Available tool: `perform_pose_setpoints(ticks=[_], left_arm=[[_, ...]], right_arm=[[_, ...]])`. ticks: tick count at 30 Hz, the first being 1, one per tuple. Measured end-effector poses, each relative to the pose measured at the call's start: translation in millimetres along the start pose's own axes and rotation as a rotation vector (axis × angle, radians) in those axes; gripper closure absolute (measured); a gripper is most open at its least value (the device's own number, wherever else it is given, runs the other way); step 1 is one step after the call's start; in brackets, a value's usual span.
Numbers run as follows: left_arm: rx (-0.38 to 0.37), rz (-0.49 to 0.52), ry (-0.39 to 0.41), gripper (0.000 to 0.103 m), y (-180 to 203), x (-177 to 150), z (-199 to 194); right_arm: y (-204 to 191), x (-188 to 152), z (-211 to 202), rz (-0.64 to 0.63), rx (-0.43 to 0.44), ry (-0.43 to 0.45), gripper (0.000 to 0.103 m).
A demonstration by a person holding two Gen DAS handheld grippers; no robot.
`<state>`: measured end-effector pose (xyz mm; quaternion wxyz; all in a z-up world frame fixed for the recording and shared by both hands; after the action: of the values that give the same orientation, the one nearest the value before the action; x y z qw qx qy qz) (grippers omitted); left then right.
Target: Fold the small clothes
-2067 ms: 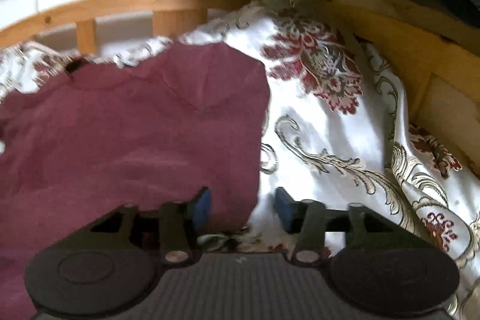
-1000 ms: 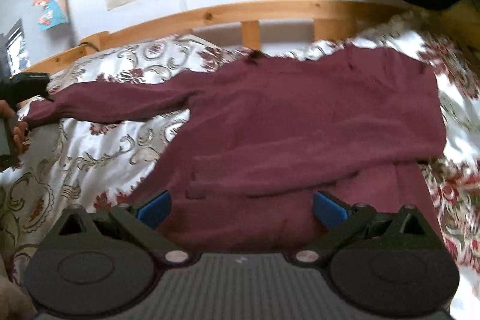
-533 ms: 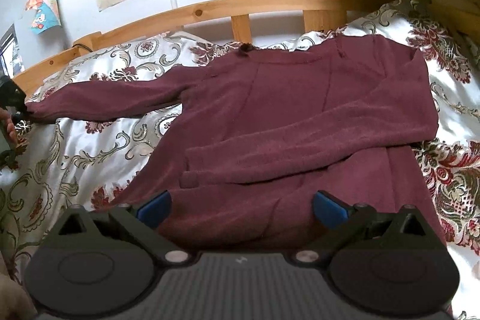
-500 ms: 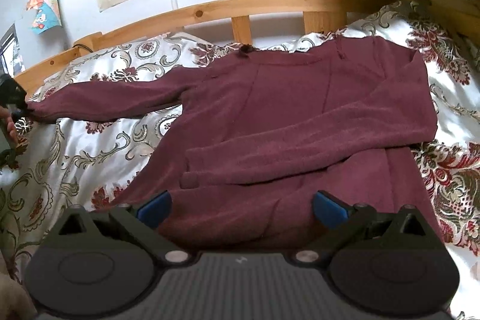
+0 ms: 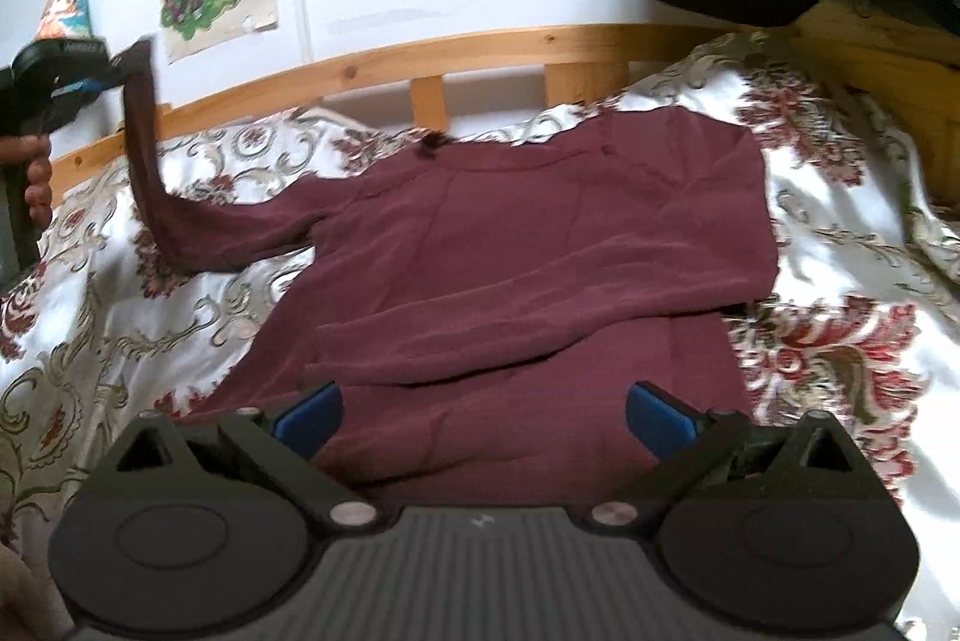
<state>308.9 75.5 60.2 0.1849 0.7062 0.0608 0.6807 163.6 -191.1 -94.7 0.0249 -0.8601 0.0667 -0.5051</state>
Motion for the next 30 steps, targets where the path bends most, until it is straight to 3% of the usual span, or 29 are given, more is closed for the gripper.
perform_pose_setpoints(ticks=[6,12,16,24,28,30], left_arm=[[-0.29,0.019,-0.152,0.093,101,-58,22],[-0.44,0.075,-0.321,0.093,155,-139,24],[-0.487,0.065,-0.413,0.093,162,-176,21],[-0.519,0.019,-0.57,0.091,155,-215,21],[-0.547,-0.004,-0.665,0.08,155,-225,16],[-0.557,-0.015,-0.681,0.079,155,-226,14]], right_arm=[[32,-8,-14,0.045,-0.068,-0.003,0.0],[60,-24,-28,0.109,-0.128,-0.038,0.0],[72,-34,-35,0.126,-0.169,-0.057,0.0],[93,-44,-38,0.184,-0.251,-0.08,0.0],[100,-42,-40,0.212,-0.297,-0.068,0.0],[104,-40,-40,0.225,-0.319,-0.062,0.0]])
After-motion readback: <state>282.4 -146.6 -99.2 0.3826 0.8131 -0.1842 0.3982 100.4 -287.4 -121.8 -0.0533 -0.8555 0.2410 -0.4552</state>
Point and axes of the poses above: each gripper's, at about its wrist camera, not at the fingertips, and z roughly the way its jaws point, y to its right, x to its top, the point moved 9 cm from there along z, roughly the way its jaws point, and after that the axes turned 3 degrees about -z, right-handed, at the moved point
